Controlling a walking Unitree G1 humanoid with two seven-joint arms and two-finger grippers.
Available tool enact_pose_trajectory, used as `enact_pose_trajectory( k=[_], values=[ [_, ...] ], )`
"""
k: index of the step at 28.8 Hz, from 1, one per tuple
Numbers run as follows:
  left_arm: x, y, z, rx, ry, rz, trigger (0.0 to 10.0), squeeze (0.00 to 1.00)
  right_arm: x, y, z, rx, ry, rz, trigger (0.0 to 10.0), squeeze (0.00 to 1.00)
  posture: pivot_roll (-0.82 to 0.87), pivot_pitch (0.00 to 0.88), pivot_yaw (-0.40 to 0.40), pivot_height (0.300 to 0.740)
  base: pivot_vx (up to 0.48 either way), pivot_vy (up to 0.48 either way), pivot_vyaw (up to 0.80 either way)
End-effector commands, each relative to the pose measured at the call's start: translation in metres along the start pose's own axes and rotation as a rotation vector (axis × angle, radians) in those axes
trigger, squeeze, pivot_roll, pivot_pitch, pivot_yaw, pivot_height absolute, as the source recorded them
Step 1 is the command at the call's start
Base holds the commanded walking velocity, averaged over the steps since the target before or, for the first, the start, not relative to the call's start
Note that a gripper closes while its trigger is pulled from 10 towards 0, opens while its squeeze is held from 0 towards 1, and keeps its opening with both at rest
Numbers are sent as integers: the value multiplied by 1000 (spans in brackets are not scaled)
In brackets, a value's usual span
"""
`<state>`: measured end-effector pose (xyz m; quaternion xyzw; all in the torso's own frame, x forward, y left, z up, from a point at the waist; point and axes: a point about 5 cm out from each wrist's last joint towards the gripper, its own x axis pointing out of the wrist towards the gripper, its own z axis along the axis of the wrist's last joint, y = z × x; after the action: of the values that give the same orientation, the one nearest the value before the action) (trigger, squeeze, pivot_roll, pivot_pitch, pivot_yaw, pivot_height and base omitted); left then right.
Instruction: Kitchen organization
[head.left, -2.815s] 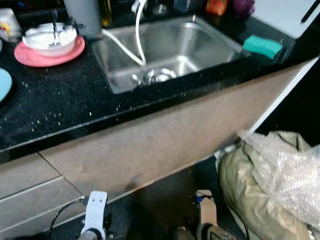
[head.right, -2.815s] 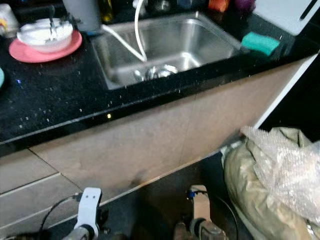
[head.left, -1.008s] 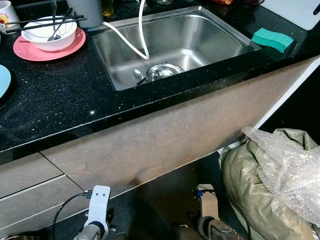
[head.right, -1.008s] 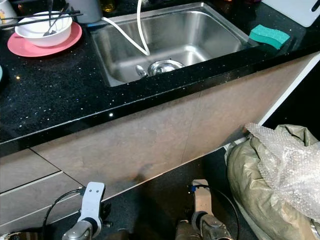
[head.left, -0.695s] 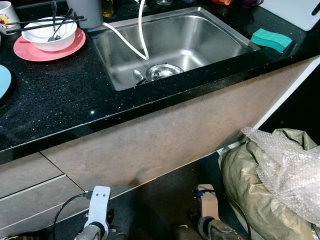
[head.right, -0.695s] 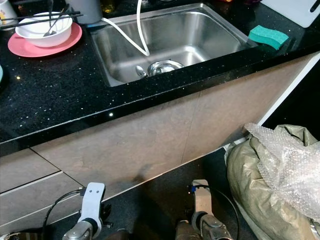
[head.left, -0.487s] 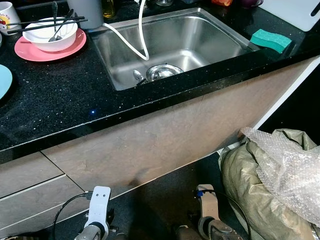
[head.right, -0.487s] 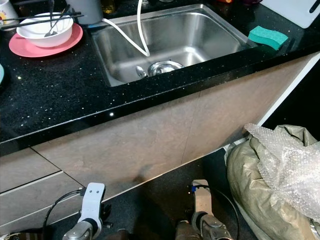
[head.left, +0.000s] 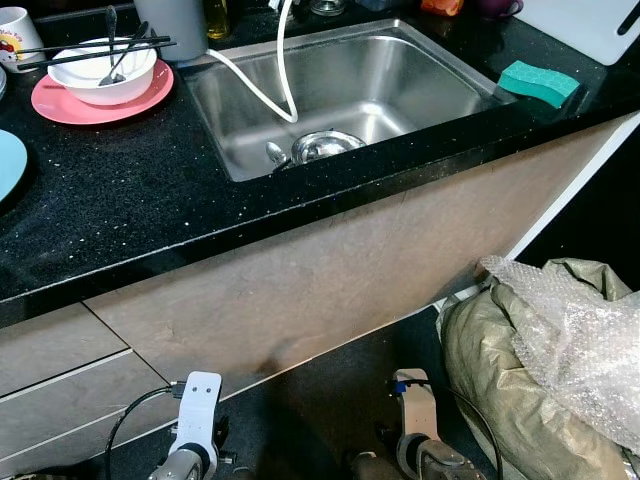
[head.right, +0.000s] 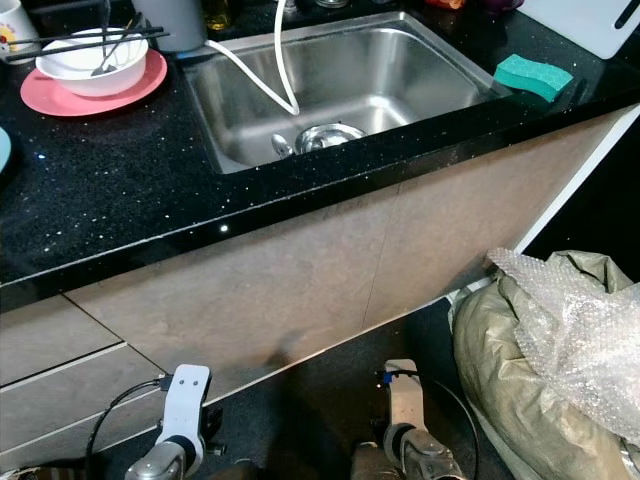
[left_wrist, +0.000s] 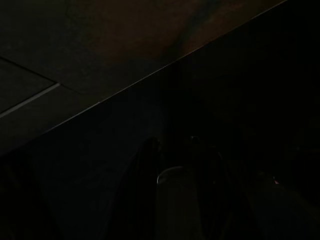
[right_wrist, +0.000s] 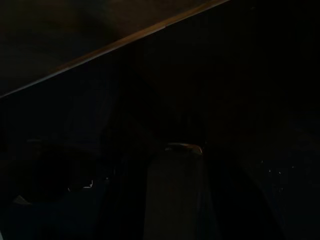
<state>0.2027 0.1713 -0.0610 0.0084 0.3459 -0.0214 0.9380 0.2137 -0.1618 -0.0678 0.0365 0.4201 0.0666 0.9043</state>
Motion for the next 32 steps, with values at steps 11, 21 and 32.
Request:
enact_pose_trajectory(
  k=[11,21,32],
  values=[
    [-2,0,-9,-5,37,0,10000,0,-1,0,-10,34,41,3,10000,0,9,123,-7,740,0,0,0],
    [-2,0,-8,-6,30,3,10000,0,-1,1,-10,86,50,24,10000,0,10,129,-10,740,0,0,0],
    [-2,0,-8,-9,27,5,10000,0,-1,0,-9,-3,63,-3,10000,0,10,140,-11,740,0,0,0]
  ],
)
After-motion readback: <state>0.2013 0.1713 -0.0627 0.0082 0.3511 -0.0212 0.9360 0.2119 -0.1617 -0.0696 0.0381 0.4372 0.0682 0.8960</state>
